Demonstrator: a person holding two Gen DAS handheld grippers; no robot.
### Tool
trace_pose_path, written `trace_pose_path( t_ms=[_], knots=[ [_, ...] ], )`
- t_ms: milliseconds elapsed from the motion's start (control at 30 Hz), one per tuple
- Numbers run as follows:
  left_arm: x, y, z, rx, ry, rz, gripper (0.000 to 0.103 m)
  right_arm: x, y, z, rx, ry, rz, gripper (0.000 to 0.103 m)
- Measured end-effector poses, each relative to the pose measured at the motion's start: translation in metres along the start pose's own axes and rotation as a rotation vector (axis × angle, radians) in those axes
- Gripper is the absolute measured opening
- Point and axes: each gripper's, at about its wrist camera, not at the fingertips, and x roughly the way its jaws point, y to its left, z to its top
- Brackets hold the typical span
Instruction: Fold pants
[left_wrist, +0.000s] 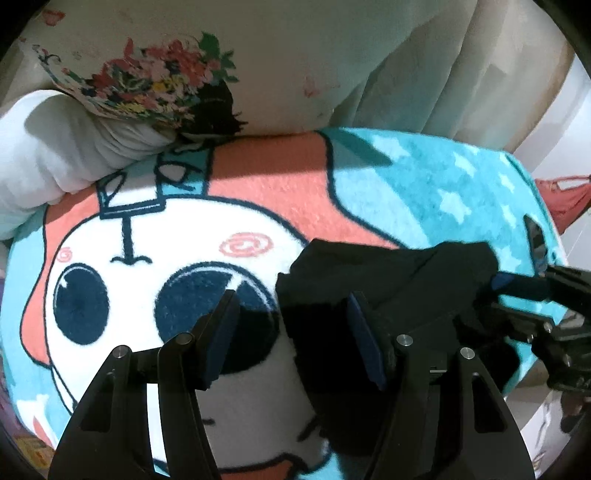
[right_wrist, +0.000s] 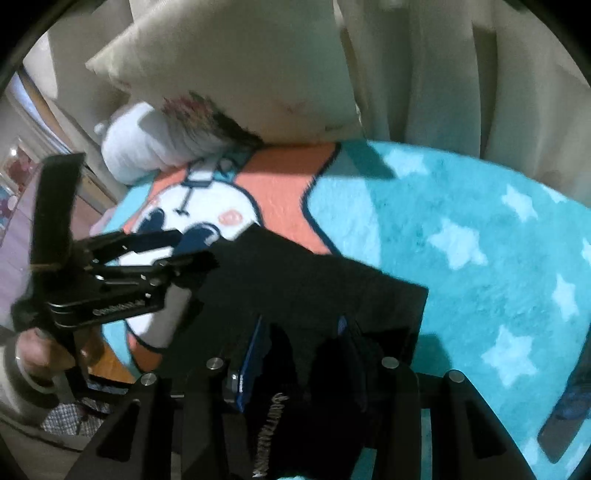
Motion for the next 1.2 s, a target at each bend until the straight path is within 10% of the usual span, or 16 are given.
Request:
trace_pose_path(
  t_ms=[500, 1200],
  knots=[
    [-0.015, -0.017, -0.015, -0.061, 0.038, -0.169, 0.061, 0.005, -0.004, -0.036, 0.041, 0.073, -0.016, 0.04],
    [-0.005, -0.023, -0.019, -0.034, 0.036, -0.029, 0.066, -0.007, -0.006, -0.026, 0.04, 0.04, -0.024, 0.04]
  ],
)
